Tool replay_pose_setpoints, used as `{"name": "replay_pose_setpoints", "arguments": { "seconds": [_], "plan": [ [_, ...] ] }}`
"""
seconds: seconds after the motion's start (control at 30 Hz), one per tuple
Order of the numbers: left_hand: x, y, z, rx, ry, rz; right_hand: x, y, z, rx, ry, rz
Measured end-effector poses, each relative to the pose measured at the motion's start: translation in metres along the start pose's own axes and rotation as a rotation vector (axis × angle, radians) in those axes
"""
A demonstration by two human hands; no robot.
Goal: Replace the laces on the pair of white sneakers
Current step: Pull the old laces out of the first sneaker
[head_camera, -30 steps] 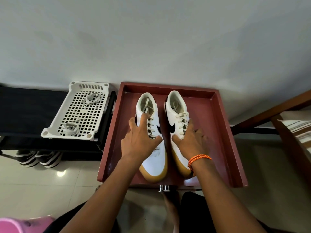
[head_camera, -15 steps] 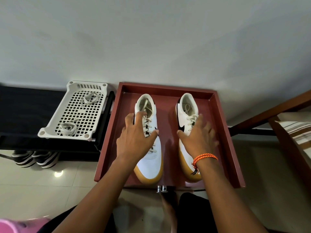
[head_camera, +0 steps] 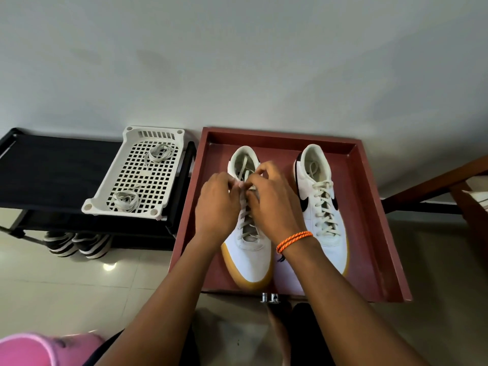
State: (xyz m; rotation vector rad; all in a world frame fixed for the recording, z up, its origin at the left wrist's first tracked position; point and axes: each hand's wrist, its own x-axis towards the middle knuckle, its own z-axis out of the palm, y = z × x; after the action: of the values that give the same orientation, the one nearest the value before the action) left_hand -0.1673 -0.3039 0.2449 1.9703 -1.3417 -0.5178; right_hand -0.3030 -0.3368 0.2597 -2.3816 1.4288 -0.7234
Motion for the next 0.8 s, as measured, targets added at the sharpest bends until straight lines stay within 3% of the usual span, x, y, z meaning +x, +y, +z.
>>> {"name": "replay_pose_setpoints", "arguments": {
  "seconds": [0.13,0.2,0.27,0.33,0.43,0.57,0.8],
  "plan": [
    [0.007,0.000,-0.002,-0.359,-0.137,-0.126,0.004,0.003,0.000,0.062,0.068,0.024],
    [0.002,0.010,-0.013,-0.616,-0.131,-0.233,0.008,0.008,0.002,0.229,0.048,0.116],
    [0.001,0.019,-0.028,-0.840,-0.011,-0.289,0.015,0.011,0.000,0.570,0.004,0.248],
    [0.005,0.020,-0.043,-1.079,0.129,-0.236,0.023,0.009,-0.013,1.014,0.071,0.396],
    [0.011,0.015,-0.055,-1.358,0.187,-0.111,0.029,0.018,-0.042,1.582,0.152,0.428],
    [0.011,0.017,-0.055,-1.349,0.215,-0.145,0.031,0.035,-0.066,1.939,0.173,0.392],
    [0.016,0.005,-0.033,-0.937,0.220,-0.318,0.029,0.029,-0.056,1.723,0.214,0.474]
  ]
}}
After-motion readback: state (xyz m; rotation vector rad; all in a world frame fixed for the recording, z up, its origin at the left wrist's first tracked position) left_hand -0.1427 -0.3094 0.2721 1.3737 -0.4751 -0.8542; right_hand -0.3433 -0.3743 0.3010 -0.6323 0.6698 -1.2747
